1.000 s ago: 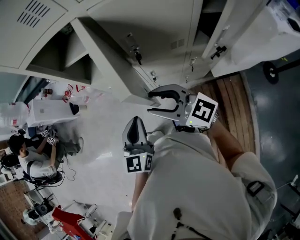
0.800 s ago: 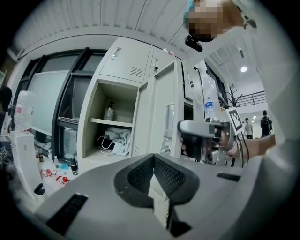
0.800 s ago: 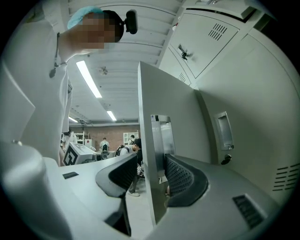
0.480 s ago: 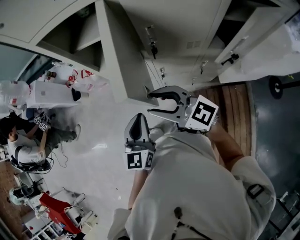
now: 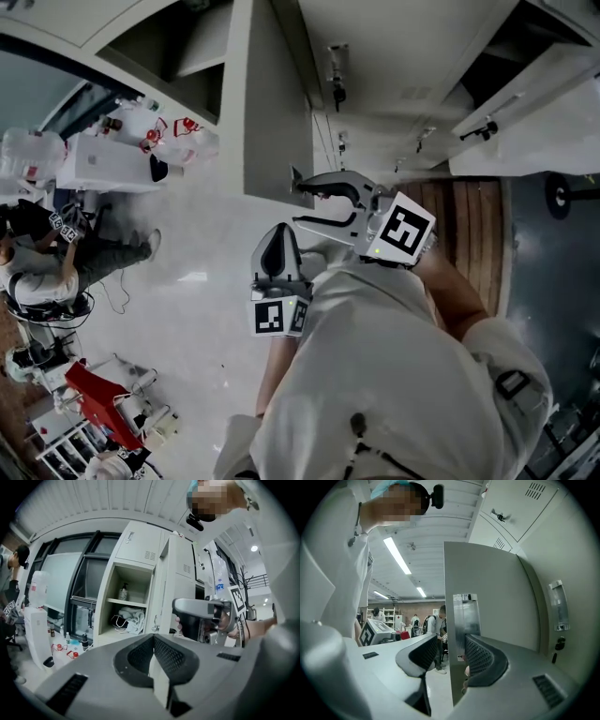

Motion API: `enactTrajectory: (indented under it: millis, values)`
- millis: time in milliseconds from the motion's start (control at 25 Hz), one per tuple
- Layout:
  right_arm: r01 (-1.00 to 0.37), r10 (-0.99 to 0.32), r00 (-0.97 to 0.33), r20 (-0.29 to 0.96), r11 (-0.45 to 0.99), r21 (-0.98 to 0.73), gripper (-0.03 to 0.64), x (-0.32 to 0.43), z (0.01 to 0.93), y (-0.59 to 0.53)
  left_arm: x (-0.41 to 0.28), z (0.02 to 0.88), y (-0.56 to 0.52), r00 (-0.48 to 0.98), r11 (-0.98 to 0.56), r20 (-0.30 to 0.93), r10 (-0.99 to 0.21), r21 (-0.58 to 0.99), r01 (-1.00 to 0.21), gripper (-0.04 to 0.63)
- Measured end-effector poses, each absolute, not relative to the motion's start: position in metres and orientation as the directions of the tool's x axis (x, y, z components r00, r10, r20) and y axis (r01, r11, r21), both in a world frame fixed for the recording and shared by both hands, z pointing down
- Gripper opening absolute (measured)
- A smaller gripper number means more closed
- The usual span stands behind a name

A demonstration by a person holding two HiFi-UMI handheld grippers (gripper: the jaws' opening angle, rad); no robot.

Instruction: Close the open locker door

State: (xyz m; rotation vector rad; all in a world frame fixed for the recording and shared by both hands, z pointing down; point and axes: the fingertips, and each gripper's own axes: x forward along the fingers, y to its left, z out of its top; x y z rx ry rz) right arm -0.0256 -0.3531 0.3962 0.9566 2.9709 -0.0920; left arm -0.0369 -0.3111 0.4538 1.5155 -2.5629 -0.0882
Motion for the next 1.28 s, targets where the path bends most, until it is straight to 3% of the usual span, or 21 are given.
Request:
enactTrajectory:
  millis: [360, 760, 1280]
  values:
    - [0.616, 0.616, -0.788, 0.006, 0.787, -0.036, 0.183, -0.058, 0.398, -0.326, -0.069, 0.458, -0.285, -0.516, 0.526, 0.101, -0.85, 0.167, -0.834, 0.008]
    - [0.565, 0.567, -0.823, 0.037, 0.823, -0.055, 0.18, -0.112, 0.395, -0.302, -0.128, 0.455, -0.268, -0.475, 0.483, 0.085, -0.876, 0.195, -0.854, 0.008]
    - [0.427, 0.429, -0.901, 0.067, 0.903, -0.045, 0.078, -0.187, 0.392, -0.301, -0.208, 0.452, -0.264, -0.403, 0.405, 0.056, -0.914, 0.217, -0.888, 0.008]
